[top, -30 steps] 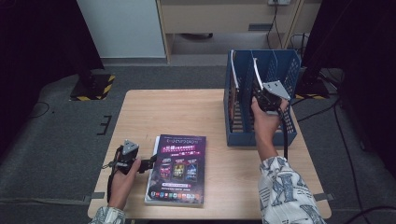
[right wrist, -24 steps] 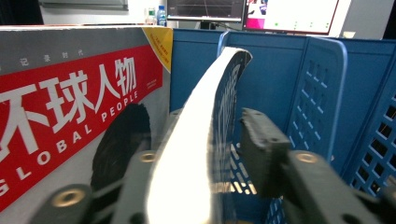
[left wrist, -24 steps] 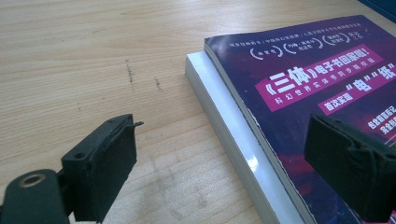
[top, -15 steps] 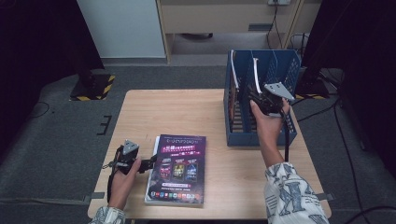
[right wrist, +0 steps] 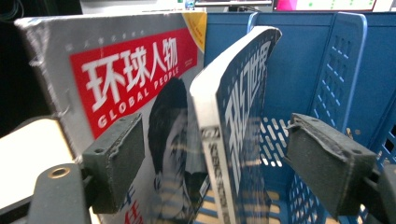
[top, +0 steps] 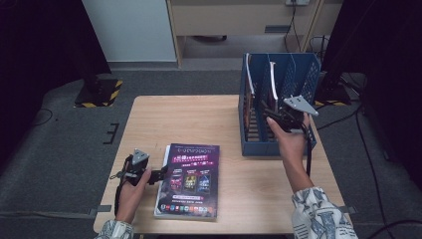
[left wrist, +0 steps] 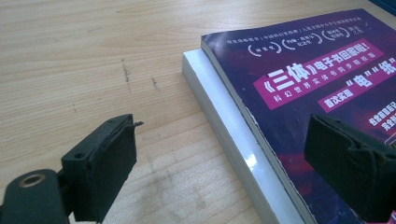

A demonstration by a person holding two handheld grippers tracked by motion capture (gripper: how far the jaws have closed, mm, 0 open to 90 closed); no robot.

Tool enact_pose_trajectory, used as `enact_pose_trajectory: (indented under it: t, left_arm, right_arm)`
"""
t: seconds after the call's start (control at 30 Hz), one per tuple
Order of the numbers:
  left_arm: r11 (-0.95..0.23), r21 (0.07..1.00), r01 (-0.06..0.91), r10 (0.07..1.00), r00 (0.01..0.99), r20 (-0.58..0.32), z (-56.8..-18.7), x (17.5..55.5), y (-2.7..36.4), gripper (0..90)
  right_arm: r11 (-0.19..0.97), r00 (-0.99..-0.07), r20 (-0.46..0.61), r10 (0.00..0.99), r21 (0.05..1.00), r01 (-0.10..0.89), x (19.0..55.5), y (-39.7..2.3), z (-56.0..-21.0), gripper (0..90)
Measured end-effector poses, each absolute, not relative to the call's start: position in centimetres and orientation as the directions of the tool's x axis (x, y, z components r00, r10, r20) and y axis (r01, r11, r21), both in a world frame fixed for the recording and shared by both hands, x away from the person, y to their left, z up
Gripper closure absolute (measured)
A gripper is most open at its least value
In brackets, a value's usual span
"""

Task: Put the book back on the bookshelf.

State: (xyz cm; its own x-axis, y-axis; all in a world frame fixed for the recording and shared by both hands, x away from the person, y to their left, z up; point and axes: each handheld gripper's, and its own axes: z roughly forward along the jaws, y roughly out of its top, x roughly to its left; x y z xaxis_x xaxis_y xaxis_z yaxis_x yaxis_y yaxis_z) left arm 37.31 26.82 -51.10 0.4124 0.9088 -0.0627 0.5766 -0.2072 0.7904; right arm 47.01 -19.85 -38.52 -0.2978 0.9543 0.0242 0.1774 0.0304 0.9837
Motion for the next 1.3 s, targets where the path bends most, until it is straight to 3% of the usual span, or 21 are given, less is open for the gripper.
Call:
enact_pose_trajectory:
  t: [0.57,0.93,1.3]
  left_arm:
    - [-0.217,0.793,0.57,0.91,0.412,-0.047,-51.0,37.3,27.0,8.6]
    - [-0.216,0.794,0.568,0.911,0.411,-0.045,-51.0,37.2,27.0,8.7]
    - [-0.207,0.804,0.558,0.907,0.416,-0.055,-50.8,37.1,27.0,9.5]
  right_arm:
    - [0.101,-0.424,-0.011,0.906,0.977,0.19,42.6,-20.2,-39.9,14.7]
    - [0.1,-0.442,-0.009,0.897,0.978,0.184,40.8,-20.6,-42.0,26.5]
    - [0.103,-0.476,0.02,0.879,0.968,0.23,39.5,-19.9,-44.3,31.6]
